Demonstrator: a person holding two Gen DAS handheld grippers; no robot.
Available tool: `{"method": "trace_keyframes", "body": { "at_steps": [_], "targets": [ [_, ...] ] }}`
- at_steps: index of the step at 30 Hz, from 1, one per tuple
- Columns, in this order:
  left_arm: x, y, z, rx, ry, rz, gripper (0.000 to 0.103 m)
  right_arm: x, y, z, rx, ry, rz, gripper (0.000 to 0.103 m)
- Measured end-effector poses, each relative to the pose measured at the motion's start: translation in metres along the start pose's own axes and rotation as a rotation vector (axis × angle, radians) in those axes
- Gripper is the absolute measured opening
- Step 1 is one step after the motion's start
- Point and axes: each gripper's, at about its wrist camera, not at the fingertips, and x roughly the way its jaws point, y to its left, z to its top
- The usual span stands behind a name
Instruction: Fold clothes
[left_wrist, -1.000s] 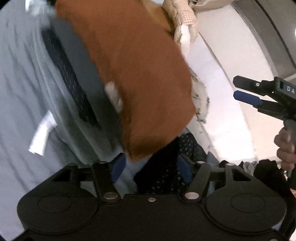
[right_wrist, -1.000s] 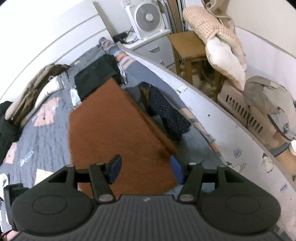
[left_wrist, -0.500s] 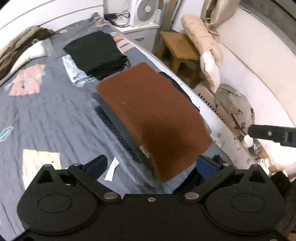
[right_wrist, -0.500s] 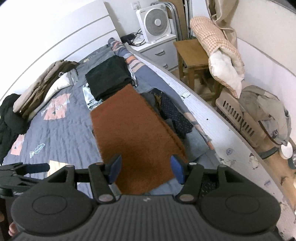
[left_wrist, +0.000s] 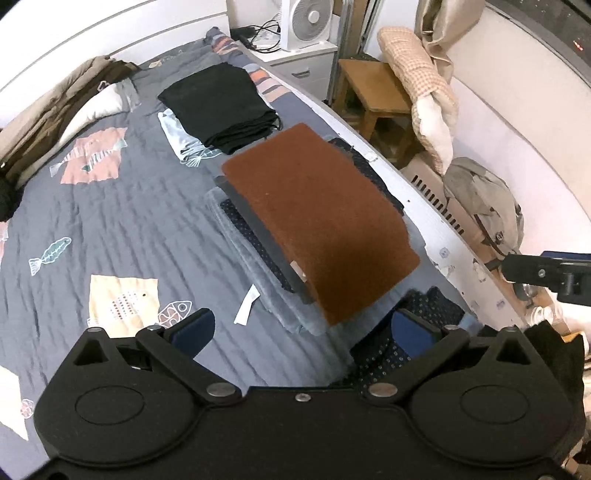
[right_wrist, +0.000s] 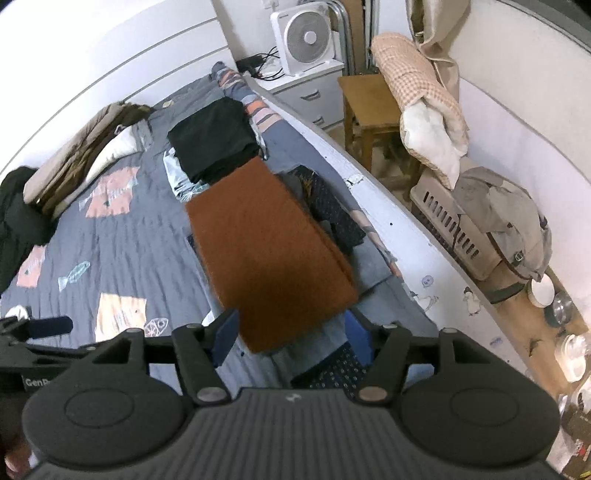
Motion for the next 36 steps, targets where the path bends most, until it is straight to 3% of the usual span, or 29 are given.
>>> {"method": "trace_keyframes", "body": {
  "at_steps": [14,25,36],
  "targets": [
    [-0.022,0.001,-0.024,0.011,0.028,-0.009,0.103,-0.029,0.007,-0.014,-0.011,-0.013,0.025,0.063],
    [-0.047,-0.001,-0.06,-0.028,-0.076,-0.009,0.103,-0.05,0.005,-0.04,-0.001,-0.053,0.063,0.063],
    [-0.06,-0.016,-0.1,-0.005,-0.078,-0.014,0.103,-0.067,0.012,-0.077,-0.021,-0.083,0.089,0.063]
  ]
}}
